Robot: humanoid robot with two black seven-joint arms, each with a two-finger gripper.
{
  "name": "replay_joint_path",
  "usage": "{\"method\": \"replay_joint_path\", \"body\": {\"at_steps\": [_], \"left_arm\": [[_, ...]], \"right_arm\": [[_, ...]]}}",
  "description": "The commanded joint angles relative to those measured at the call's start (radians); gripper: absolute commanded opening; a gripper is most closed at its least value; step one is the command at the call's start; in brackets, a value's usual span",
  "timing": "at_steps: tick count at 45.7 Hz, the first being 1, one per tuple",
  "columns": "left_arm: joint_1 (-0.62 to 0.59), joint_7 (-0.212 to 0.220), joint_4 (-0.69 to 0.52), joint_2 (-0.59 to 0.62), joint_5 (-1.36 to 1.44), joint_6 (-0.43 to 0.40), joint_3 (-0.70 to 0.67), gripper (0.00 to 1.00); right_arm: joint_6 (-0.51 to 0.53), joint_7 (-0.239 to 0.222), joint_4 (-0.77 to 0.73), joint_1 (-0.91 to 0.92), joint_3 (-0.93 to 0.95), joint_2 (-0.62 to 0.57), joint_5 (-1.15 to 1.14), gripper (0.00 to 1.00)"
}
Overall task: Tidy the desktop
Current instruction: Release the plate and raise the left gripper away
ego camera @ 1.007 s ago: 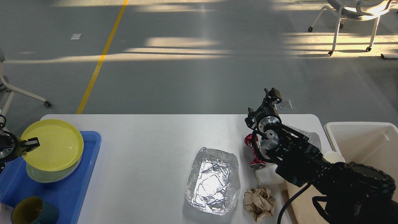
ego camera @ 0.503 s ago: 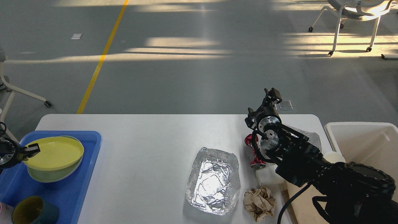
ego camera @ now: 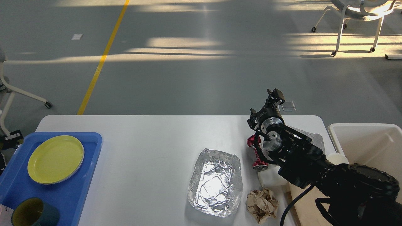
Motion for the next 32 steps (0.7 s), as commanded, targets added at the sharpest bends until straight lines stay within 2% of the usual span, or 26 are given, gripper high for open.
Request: {"method": "replay_joint_path", "body": {"at_steps": [1,7,12,19,26,32], "left_arm": [[-0.121,0.001,0.0,0.031,-0.002,-0.191,0.013,0.67],[-0.221,0.001,0.0,0.029,-0.002,-0.358,0.029,0.68],[-0.318,0.001,-0.006,0.008,-0.002,-0.464,0.05,0.7],[-0.434,-0.001,-0.01,-0.081,-0.002,-0.613,0.059,0.78],[-0.538,-0.002,-0.01,-0.166,-0.002,-0.713,0.059,0.81],[-0.617,-0.005,-0.01,-0.236,-0.002,-0.719,0.059,0.82]], "right_arm": [[0.0,0.0,0.0,0.0,0.0,0.0,0.001,1.0],[0.0,0.0,0.0,0.0,0.0,0.0,0.001,1.0],[0.0,0.0,0.0,0.0,0.0,-0.001,0.0,1.0],[0.0,0.0,0.0,0.0,0.0,0.0,0.0,1.0],[0.0,0.0,0.0,0.0,0.0,0.0,0.0,1.0],[0.0,0.0,0.0,0.0,0.0,0.0,0.001,1.0]]}}
